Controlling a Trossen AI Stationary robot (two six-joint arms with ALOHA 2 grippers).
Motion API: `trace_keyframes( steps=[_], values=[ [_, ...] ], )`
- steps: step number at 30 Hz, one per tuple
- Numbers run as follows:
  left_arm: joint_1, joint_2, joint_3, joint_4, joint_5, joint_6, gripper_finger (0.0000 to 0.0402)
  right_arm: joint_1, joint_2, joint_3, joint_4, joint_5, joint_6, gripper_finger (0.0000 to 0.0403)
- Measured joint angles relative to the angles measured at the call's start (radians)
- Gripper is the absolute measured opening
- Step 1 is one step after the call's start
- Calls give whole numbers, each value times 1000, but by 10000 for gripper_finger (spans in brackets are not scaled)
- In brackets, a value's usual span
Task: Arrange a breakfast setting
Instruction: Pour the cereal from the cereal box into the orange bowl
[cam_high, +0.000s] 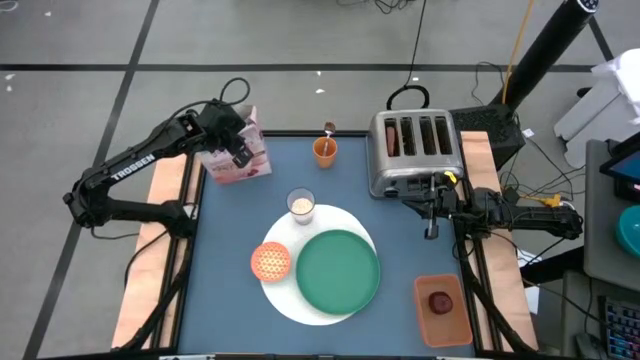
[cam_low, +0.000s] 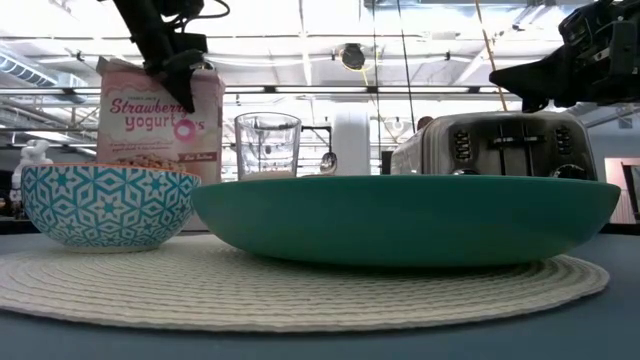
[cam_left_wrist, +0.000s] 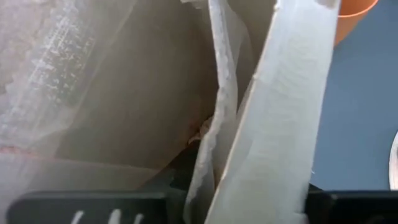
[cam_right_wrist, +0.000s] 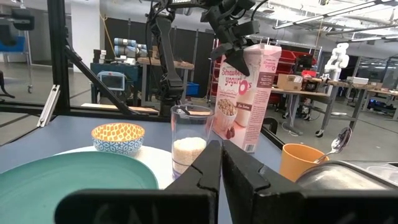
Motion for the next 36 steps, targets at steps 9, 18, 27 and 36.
trace_keyframes(
  steps=[9, 18, 27, 36],
  values=[
    [0, 0, -1, 16, -6, 20, 12, 0, 0, 0, 0, 0, 0, 11],
    [0, -18, -5, 20, 0, 20, 6, 0, 0, 0, 0, 0, 0, 11],
    [-2, -100, -6, 29, 15, -16, 5, 0, 0, 0, 4, 0, 0, 12],
    [-29, -179, -5, 32, 22, -36, 4, 0, 0, 0, 132, 6, 63, 44]
  ],
)
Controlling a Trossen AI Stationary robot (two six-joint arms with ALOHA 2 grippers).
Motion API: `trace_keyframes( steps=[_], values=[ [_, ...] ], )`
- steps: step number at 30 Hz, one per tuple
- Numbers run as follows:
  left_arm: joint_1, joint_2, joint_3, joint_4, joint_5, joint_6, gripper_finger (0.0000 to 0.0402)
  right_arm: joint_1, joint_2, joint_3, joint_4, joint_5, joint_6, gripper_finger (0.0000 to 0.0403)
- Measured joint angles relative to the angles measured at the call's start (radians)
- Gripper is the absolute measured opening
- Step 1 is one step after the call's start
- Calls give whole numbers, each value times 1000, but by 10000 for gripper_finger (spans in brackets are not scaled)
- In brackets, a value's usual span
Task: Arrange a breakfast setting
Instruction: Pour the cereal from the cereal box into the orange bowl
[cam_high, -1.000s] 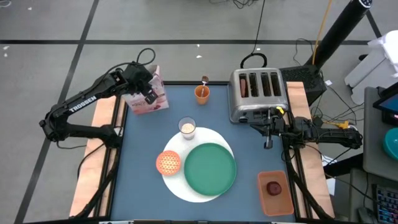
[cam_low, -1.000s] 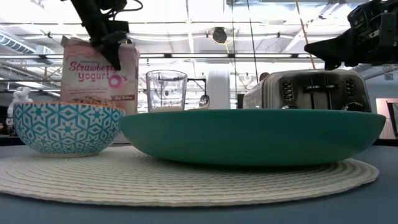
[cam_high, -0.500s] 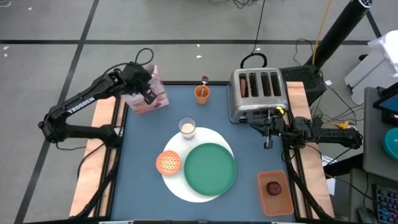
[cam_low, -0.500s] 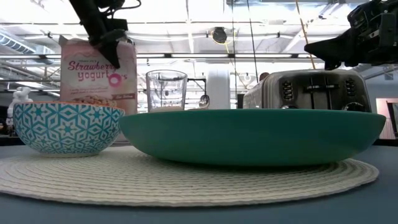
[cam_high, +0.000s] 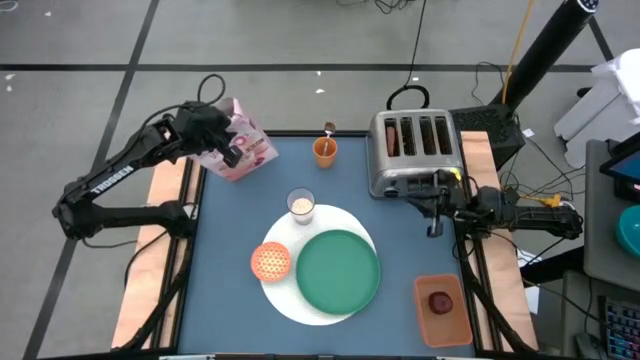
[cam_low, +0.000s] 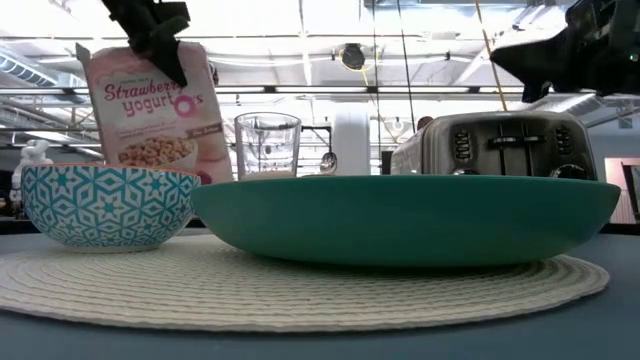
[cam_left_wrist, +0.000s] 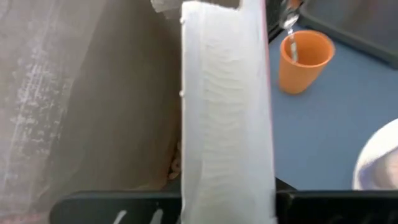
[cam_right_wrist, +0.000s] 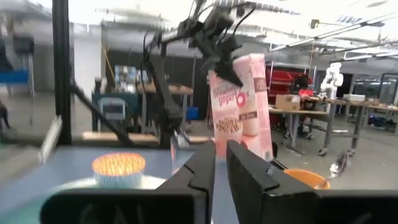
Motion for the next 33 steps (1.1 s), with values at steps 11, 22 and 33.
trace_keyframes(
  steps=[11, 22, 33],
  values=[
    [-93, -45, 3, 124, 4, -11, 4, 0, 0, 0, 150, 126, 221, 181],
    [-147, -44, 3, 260, 9, -31, 4, 0, 0, 0, 161, 179, 302, 320],
    [-229, -36, 123, 300, 18, -28, 4, 0, 7, 12, 258, 178, 297, 331]
  ],
)
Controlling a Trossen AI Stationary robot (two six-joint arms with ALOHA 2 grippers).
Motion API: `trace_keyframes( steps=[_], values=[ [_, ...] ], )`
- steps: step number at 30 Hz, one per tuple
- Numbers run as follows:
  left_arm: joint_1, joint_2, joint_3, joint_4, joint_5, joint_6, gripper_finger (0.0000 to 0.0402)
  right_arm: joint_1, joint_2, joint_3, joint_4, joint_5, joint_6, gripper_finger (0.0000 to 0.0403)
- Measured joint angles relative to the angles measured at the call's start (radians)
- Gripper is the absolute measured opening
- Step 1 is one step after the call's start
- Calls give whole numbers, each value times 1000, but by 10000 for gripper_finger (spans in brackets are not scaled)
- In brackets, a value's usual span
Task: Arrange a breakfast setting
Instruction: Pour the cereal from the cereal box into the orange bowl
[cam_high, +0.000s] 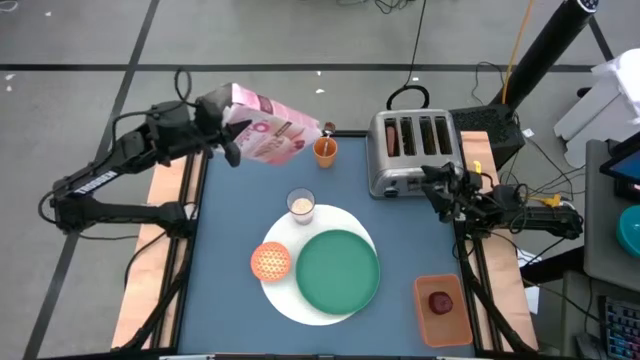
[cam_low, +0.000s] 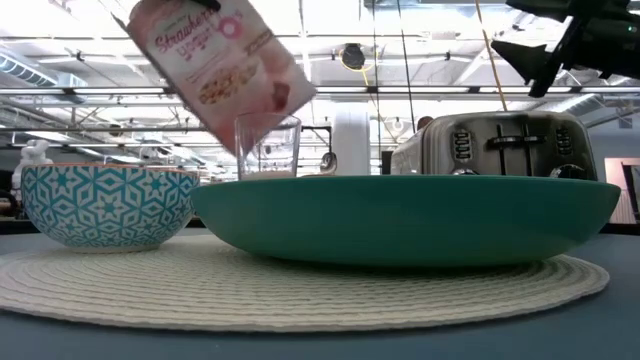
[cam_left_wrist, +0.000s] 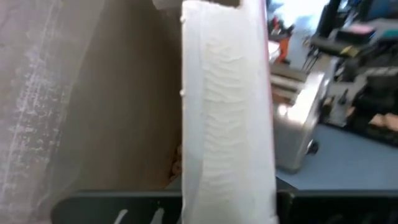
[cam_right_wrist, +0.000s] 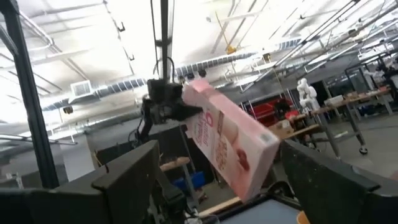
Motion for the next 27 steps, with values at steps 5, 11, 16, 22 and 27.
trace_keyframes(
  steps=[5, 11, 16, 22, 27],
  values=[
    [-52, 14, 85, 19, 0, -2, 4, 0, 69, 52, -9, -1, -28, 332],
    [-118, 76, 154, 62, 21, -2, 4, 0, 225, 138, -6, -2, -112, 332],
    [-165, 143, 200, 95, 47, -2, 4, 0, 353, 192, 20, -3, -194, 332],
    [-211, 209, 222, 158, 71, -2, 4, 0, 470, 196, 151, -3, -214, 332],
    [-244, 244, 222, 219, 95, -13, 4, 0, 543, 196, 213, -12, -214, 332]
  ],
)
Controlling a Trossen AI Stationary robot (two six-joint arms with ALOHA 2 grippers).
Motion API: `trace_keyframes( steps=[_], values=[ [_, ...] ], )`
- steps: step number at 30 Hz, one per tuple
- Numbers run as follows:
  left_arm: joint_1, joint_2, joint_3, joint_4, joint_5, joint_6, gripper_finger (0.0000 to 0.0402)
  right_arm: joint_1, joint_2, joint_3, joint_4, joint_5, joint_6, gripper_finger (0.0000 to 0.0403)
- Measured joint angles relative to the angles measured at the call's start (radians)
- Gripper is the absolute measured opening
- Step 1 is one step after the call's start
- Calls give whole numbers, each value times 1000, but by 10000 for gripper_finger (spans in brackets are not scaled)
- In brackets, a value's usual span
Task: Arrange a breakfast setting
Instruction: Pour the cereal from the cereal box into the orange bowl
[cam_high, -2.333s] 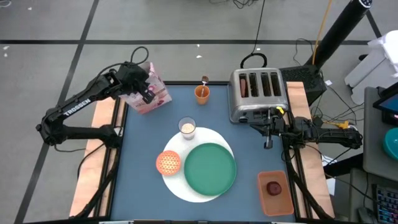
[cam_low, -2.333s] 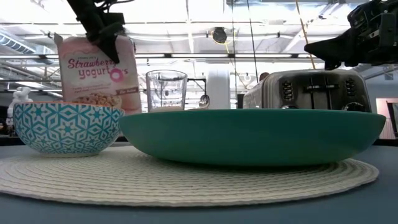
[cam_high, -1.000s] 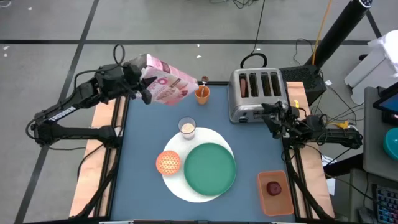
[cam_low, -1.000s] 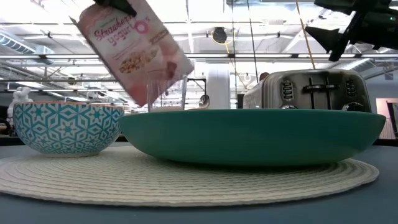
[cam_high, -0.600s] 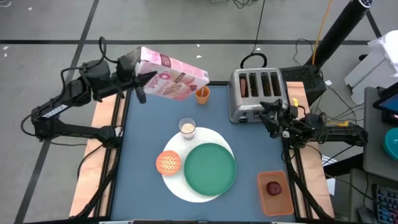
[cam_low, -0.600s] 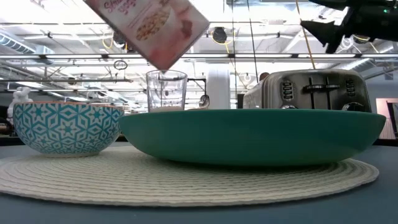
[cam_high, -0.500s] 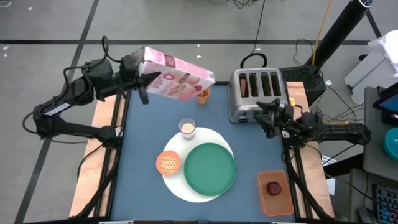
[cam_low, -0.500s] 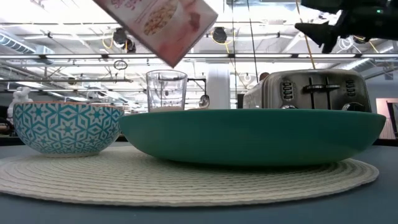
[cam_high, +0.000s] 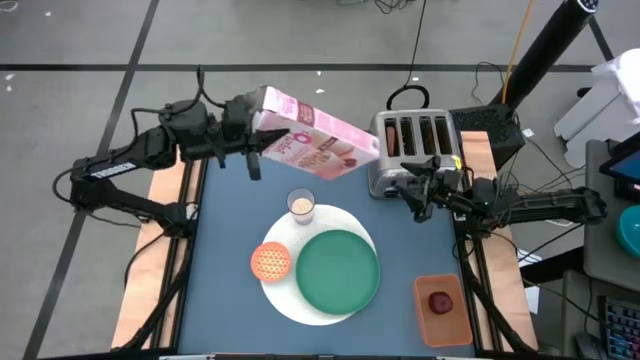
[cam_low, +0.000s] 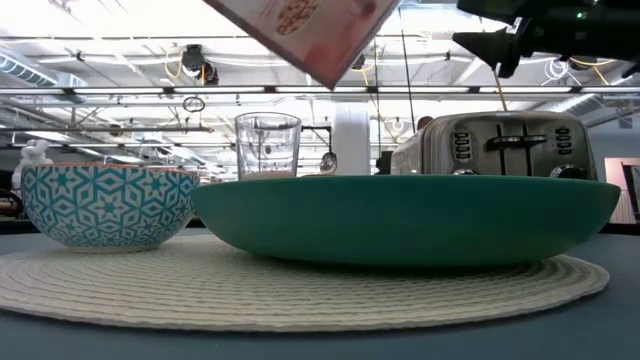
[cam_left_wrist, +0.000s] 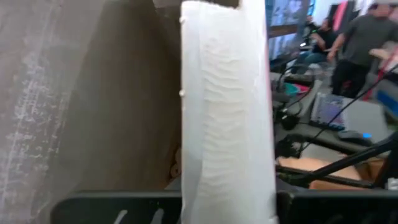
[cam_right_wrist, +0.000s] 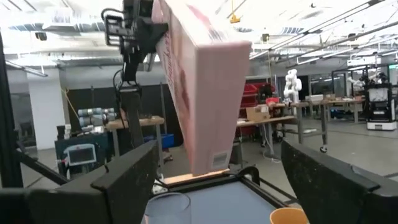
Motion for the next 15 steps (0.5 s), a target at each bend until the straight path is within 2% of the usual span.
trace_keyframes(
  steps=[5, 11, 15],
  values=[
    [-32, 21, 1, 51, 11, -14, 4, -1, 72, 0, 68, -70, -12, 332],
    [-72, 41, 1, 89, 10, -32, 4, -1, 174, 1, 184, -75, -46, 332],
    [-94, 58, 1, 120, 13, -39, 4, -1, 246, 1, 287, -125, -49, 332]
  ],
)
